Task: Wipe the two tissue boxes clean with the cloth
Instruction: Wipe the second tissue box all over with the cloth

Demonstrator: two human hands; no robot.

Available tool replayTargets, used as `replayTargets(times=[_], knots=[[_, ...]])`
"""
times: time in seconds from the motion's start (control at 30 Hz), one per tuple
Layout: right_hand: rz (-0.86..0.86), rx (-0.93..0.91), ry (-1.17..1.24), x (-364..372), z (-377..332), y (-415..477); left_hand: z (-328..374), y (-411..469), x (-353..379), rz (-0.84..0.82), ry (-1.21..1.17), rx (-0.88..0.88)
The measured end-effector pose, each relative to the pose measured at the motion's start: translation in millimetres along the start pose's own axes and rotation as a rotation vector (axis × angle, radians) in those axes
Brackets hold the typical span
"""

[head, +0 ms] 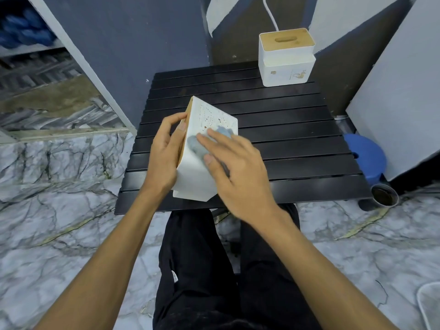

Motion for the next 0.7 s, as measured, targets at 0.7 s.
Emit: replayTargets(times=[0.7], knots=[[0.033,0.158,0.15,-6,31,9,0,-1,-3,0.009,-0.02,-0.013]])
Point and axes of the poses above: each hand's wrist, its own y-axis towards the middle knuckle, its own x-axis out of the palm, z = x × y, the point moved 6 cm from there along y, towards the middle knuckle, and after that the axes turned 3 degrees about z, right-handed, at the moved point
